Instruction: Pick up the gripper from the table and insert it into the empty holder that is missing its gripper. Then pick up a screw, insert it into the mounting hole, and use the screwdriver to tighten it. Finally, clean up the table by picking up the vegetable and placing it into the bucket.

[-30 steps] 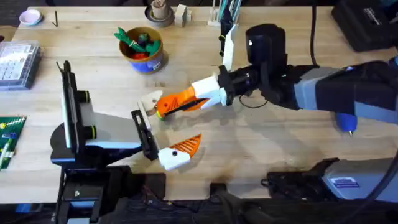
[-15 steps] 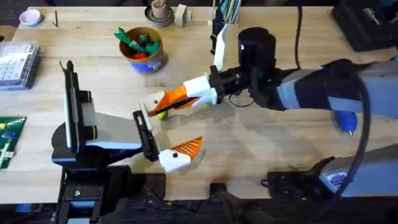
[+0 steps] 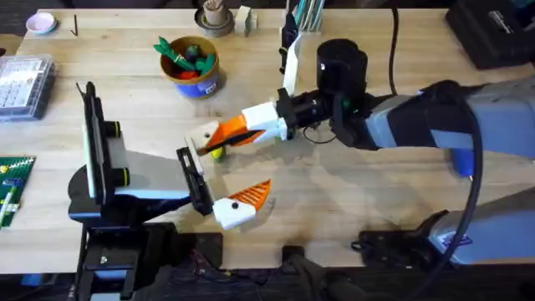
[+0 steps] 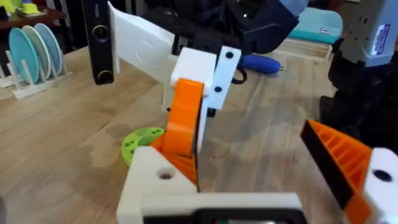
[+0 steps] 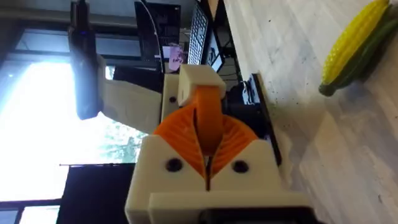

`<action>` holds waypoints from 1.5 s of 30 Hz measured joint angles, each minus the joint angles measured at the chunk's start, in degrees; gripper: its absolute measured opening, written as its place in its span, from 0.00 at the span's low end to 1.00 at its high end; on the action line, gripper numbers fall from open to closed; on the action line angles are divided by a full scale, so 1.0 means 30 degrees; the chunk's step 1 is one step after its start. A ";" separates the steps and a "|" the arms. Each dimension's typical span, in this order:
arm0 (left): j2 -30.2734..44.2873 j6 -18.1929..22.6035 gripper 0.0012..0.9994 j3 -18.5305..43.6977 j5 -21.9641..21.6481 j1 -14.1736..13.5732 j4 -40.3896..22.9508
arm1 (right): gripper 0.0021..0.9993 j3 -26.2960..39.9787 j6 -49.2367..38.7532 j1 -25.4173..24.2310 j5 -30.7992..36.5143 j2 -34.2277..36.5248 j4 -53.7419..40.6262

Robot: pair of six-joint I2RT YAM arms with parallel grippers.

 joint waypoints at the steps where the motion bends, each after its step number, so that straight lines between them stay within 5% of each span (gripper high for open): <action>1: 0.0000 0.0000 0.99 0.0000 -0.0030 0.0000 0.0006 | 0.00 0.0000 0.0030 0.0015 0.0064 0.0000 0.0030; 14: 0.0000 0.0007 0.99 -0.0007 -0.0799 0.0211 0.0137 | 0.00 -0.0029 0.0623 0.0609 0.1907 0.0003 0.1013; 26: 0.0000 0.0015 0.99 -0.0006 -0.0606 0.0211 0.0122 | 0.02 -0.0029 0.0683 0.0434 0.1092 0.0095 0.1039; 40: -0.0004 0.0386 0.99 0.0000 0.0637 0.0004 -0.0067 | 0.25 -0.0036 0.0653 0.0087 -0.1135 0.0255 0.0900; 45: -0.0007 0.0452 0.99 0.0007 0.1455 -0.0314 -0.0220 | 0.45 -0.0036 0.0521 0.0329 -0.1798 0.0292 0.0915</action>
